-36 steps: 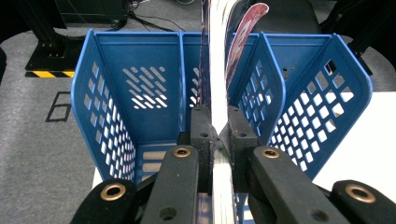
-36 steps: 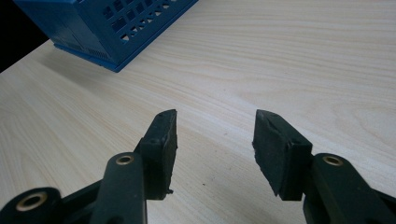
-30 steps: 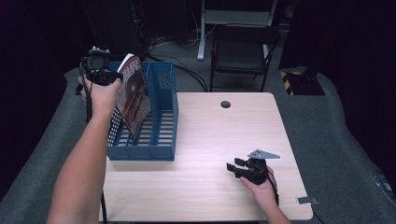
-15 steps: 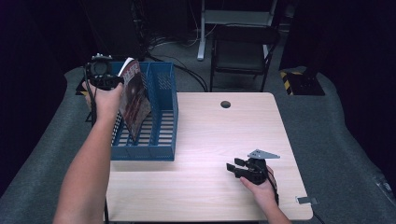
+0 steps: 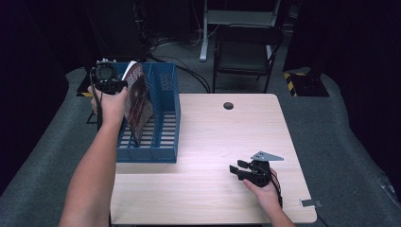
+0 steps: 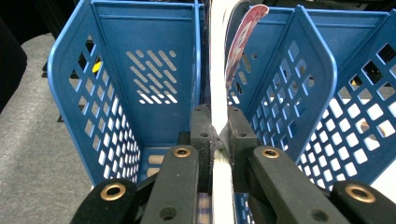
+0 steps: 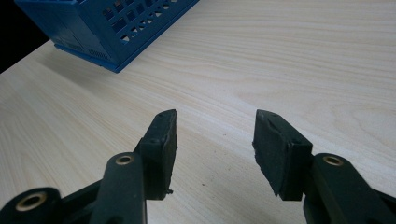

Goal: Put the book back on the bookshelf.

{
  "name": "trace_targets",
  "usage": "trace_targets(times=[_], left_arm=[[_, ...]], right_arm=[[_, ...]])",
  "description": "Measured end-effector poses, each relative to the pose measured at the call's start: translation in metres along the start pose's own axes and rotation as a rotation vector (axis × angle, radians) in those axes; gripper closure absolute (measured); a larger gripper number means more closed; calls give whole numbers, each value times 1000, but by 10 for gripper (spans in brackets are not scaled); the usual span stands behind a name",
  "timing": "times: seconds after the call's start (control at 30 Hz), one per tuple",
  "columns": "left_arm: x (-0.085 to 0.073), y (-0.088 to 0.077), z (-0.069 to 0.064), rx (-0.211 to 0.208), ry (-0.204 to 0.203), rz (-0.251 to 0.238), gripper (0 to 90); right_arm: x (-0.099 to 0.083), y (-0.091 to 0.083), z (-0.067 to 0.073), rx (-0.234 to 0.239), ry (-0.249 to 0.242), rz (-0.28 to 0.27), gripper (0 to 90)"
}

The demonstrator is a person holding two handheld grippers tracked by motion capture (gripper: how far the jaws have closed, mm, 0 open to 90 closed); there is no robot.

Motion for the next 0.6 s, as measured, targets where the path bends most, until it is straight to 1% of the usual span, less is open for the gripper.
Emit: trace_targets(times=[0.13,0.2,0.3,0.33,0.47,0.5,0.6], left_arm=[[-3,2,0,7,-7,3,842],[-4,4,2,12,1,5,842],[-4,3,1,21,0,-1,842],[-4,4,1,24,8,-8,842],[-4,4,-2,37,2,-16,842],[-4,4,-3,35,16,-12,842],[-5,6,-4,33,16,-13,842]], right_arm=[[0,0,0,-2,-1,-3,493],[0,0,-1,-1,-2,-3,493],[0,0,-1,-1,-1,-2,493],[0,0,-1,-2,-1,-2,493],[0,0,0,-1,0,1,493],[0,0,0,0,-2,1,493],[-1,1,0,0,-2,2,493]])
Point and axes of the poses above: each handheld gripper's, and its own axes: y roughly forward along the jaws, x roughly out of its top, z roughly to its left, the point moved 4 cm from there along y, roughly forward along the jaws, and after that the axes turned 14 degrees about -z, right-handed, at the moved point
